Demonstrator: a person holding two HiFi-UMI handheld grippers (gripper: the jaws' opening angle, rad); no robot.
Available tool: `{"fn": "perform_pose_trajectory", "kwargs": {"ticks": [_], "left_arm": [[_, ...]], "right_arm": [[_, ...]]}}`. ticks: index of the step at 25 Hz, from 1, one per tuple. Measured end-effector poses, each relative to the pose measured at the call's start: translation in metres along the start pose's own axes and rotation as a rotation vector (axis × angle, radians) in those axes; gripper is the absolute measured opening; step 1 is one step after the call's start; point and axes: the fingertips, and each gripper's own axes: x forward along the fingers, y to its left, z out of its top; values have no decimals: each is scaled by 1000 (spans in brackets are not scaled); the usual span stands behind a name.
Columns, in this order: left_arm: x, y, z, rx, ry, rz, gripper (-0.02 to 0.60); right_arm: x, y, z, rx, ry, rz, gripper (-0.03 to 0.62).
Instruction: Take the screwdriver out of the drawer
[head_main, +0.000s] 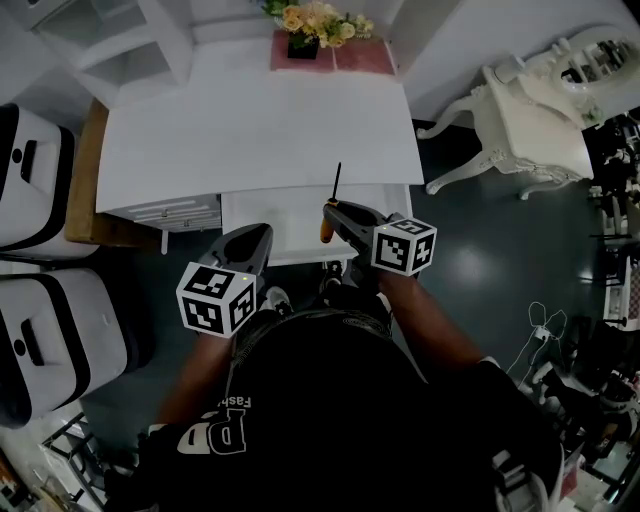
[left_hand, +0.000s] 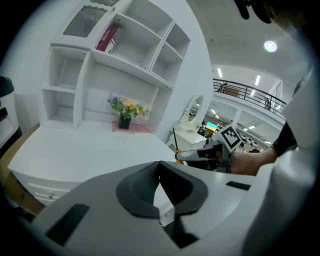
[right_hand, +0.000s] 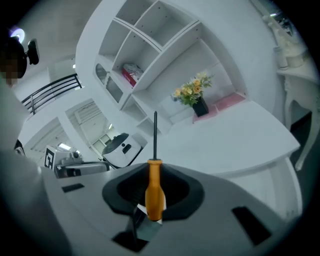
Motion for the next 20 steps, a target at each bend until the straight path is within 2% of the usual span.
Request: {"fn": "perform_pose_trajectory", "kwargs": {"ticks": [10,15,20], "left_arm": [[-30,-15,9,62,-44,-66,14],[-36,-24,7,83,-44,-92,14],[-42,-33,12,90,-73,-94,14]], "right_arm": [[-37,40,-2,110,-170,20,77],[-50,63,1,180,-238,81,76],[-60,80,8,192,-276,125,77]]}}
